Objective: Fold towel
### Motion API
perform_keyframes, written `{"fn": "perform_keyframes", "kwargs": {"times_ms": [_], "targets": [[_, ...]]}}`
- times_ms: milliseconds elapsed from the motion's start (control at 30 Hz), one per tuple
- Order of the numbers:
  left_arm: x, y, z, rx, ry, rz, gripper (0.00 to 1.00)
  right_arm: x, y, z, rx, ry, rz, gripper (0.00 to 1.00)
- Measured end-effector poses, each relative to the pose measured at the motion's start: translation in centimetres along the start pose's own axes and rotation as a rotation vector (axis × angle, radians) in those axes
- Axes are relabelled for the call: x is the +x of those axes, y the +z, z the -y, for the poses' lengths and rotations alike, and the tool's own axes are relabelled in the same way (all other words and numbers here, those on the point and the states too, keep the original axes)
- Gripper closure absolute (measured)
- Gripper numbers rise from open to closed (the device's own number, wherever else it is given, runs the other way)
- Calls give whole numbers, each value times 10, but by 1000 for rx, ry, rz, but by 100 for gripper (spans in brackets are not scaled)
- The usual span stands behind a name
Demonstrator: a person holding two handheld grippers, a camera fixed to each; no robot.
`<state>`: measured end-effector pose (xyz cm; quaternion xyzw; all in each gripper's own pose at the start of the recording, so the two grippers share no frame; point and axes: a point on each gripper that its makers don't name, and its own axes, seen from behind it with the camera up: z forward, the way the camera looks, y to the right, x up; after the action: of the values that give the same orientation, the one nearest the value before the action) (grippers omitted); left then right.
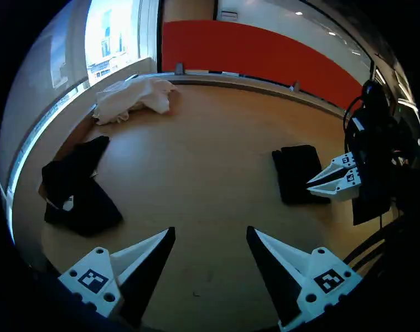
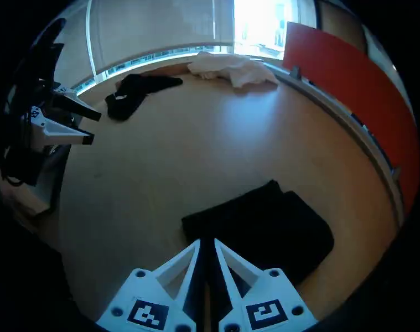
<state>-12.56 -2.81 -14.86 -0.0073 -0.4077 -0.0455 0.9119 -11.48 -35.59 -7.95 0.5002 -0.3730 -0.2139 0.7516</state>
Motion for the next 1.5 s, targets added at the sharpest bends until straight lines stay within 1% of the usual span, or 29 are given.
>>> {"fn": "perform_keyframes", "kwargs": {"times_ms": [133, 200, 300, 333, 400, 433, 467, 533, 900, 1100, 1500], "targets": [[0, 0, 0, -3, -9, -1, 5, 0, 1, -1, -4, 12, 1, 95], [0, 0, 0, -5, -9, -1, 4, 1, 0, -3, -10, 20, 0, 91], [-1, 1, 0, -5, -4, 0, 5, 2, -2, -5, -20, 28, -2, 79], [-1, 0, 0, -5, -2, 0, 4, 1, -3, -6, -22, 30, -3, 72], [0, 0, 0, -3, 1, 0, 4, 1, -5, -6, -27, 32, -4, 54], [0, 0, 0, -3, 1, -2, 4, 0, -6, -7, -30, 33, -5, 43], [0, 0, 0, -2, 1, -2, 4, 0, -7, -7, -32, 33, -6, 35], [0, 0, 0, -2, -1, -2, 4, -1, -8, -7, -36, 38, -8, 26], [1, 0, -1, -2, -1, -3, 5, -9, -16, -13, -63, 60, -13, 25], [1, 1, -2, -7, -4, -3, 5, -23, -26, -17, -87, 75, -4, 25], [1, 4, -7, -17, 11, 3, 5, -60, -48, -30, -140, 150, 15, 25]]}}
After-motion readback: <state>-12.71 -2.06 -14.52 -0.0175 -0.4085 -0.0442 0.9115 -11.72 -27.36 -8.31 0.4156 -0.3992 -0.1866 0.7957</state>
